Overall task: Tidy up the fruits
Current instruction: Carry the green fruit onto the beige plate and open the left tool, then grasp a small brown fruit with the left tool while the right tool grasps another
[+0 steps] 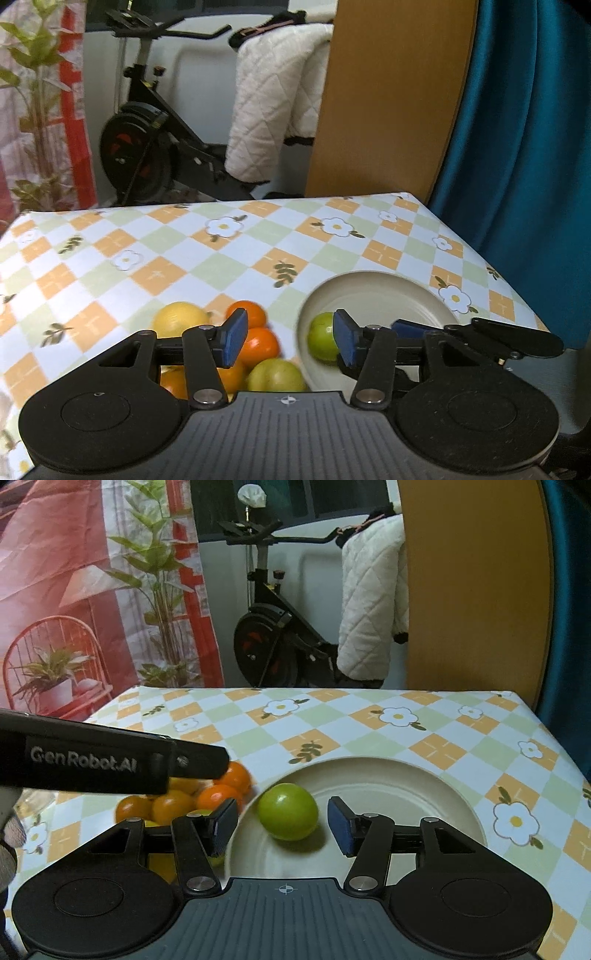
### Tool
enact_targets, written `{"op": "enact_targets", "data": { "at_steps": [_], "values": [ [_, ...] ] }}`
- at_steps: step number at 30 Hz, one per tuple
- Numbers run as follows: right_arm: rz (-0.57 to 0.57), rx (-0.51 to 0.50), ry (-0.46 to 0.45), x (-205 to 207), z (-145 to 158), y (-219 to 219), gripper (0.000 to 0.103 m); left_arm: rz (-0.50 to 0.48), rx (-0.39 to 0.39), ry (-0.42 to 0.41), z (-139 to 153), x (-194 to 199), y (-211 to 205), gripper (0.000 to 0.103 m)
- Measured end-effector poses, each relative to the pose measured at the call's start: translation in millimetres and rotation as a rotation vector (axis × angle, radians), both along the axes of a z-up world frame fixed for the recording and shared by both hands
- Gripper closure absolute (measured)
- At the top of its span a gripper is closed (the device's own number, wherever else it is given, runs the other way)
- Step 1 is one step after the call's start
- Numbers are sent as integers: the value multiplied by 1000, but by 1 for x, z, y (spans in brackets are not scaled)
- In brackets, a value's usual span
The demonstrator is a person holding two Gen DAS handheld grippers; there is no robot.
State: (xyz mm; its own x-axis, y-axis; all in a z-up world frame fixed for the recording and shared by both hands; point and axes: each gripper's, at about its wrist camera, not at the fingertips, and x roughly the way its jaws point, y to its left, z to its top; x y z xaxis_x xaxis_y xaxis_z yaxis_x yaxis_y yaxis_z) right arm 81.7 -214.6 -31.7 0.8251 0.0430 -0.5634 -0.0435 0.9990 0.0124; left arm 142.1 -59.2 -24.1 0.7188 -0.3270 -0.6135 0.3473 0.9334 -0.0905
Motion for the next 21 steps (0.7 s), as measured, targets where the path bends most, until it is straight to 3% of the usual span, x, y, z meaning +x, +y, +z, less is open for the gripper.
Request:
{"op": "enact_targets", "data": {
  "at_steps": [12, 21],
  "values": [
    [31, -2, 8, -43, -7, 33, 53, 102, 27, 0, -5, -48, 55, 49],
    [73, -23, 47, -58, -22, 55, 53, 215, -19, -9, -10, -68, 105, 49]
  ]
}}
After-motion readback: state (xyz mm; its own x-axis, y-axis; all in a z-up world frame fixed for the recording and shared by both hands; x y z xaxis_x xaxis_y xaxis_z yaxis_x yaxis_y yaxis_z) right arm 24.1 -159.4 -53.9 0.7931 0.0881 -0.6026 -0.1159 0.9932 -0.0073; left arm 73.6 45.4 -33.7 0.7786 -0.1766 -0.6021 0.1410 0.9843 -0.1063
